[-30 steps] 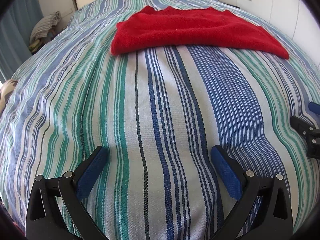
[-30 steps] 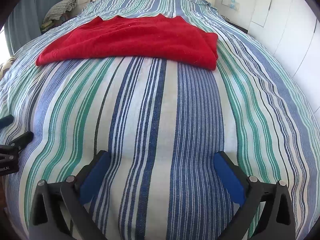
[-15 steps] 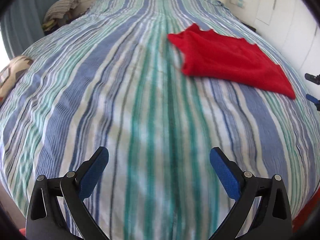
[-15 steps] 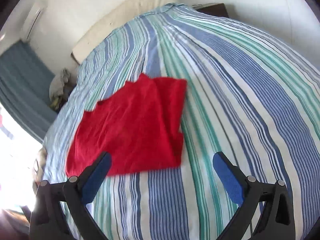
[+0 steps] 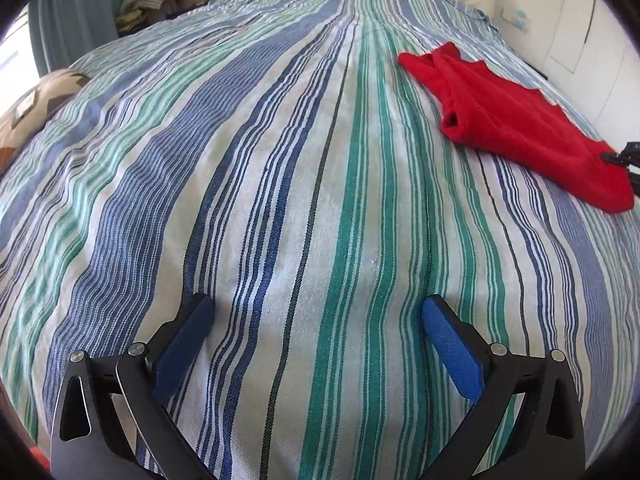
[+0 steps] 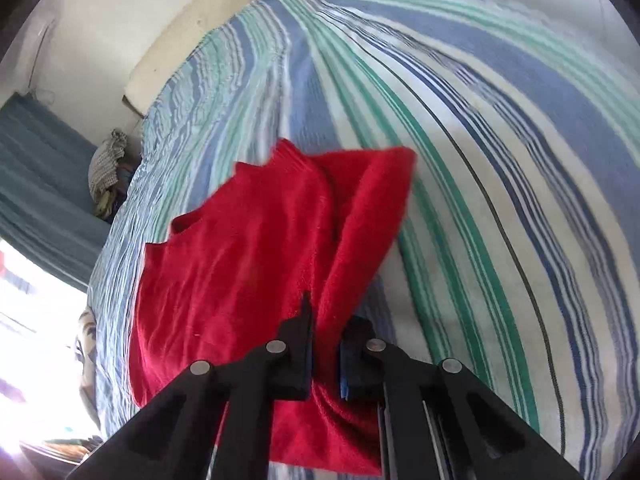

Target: Fold small clothes

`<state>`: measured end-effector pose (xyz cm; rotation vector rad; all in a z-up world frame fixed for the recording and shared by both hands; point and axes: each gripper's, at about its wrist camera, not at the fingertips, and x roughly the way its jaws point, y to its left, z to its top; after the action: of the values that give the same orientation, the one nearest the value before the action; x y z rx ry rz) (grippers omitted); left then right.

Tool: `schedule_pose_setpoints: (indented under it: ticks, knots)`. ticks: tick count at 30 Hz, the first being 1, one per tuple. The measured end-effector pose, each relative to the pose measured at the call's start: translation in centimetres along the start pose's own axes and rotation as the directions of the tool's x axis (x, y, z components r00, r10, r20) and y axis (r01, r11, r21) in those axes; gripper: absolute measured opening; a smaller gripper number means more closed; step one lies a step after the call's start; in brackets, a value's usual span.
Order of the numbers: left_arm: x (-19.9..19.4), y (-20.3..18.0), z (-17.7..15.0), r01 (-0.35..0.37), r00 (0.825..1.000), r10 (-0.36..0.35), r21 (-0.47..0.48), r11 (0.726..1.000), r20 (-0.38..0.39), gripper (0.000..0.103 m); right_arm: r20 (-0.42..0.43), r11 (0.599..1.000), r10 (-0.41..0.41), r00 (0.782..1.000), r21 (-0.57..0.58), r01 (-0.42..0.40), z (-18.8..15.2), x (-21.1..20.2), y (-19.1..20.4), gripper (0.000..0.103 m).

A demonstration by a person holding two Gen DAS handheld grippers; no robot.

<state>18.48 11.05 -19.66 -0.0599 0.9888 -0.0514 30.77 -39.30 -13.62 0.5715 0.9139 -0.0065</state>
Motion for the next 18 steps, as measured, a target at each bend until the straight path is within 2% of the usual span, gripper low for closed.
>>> schedule_pose_setpoints:
  ticks: [3,5,8,10,11,12,13,14,16,18]
  knots:
    - [0.1,0.1,0.3,0.002,1.0,-0.002,-0.014,1.0,-0.014,0.103,0.028,0.987,0.033,0.999,-0.157,-0.028,0.9,-1.8,7.8,0.009]
    - [0.1,0.0,0.5,0.002,1.0,-0.002,-0.002,1.0,-0.019,0.103,-0.003,0.969,0.068,0.998,-0.239,-0.066,0.6,-1.3,13.5,0.009]
    - [0.1,0.1,0.5,0.011,1.0,-0.011,0.005,1.0,-0.022,0.103,-0.077,0.931,0.089,0.993,-0.348,-0.111,-1.6,1.9,21.3,0.009]
    - [0.1,0.2,0.4,0.014,1.0,-0.014,0.014,1.0,-0.022,0.103,-0.109,0.907,0.066,0.992,-0.408,-0.105,-3.6,4.9,25.3,0.01]
    - [0.0,0.1,0.4,0.014,1.0,-0.014,0.021,1.0,-0.021,0.103,-0.126,0.897,0.052,0.991,-0.43,-0.102,-5.0,6.6,26.6,0.016]
    - [-0.1,0.1,0.3,0.014,1.0,-0.013,0.027,1.0,-0.022,0.103,-0.165,0.893,0.046,0.985,-0.435,-0.115,-6.2,8.3,27.4,0.017]
    - [-0.1,0.1,0.2,0.015,1.0,-0.014,0.03,0.999,-0.023,0.103,-0.233,0.896,0.054,0.971,-0.417,-0.15,-7.2,9.9,27.9,0.031]
    - [-0.2,0.1,0.3,0.017,1.0,-0.016,0.031,0.999,-0.025,0.103,-0.295,0.906,0.062,0.953,-0.384,-0.178,-8.0,11.1,28.0,0.038]
    - [-0.3,0.3,0.3,0.023,0.999,-0.022,0.025,0.999,-0.031,0.103,-0.321,0.912,0.136,0.937,-0.33,-0.245,-8.9,10.7,27.7,0.038]
    - [-0.3,0.5,0.4,0.032,0.999,-0.032,0.012,0.999,-0.038,0.103,-0.296,0.892,0.233,0.926,-0.315,-0.325,-8.5,8.2,27.6,0.038]
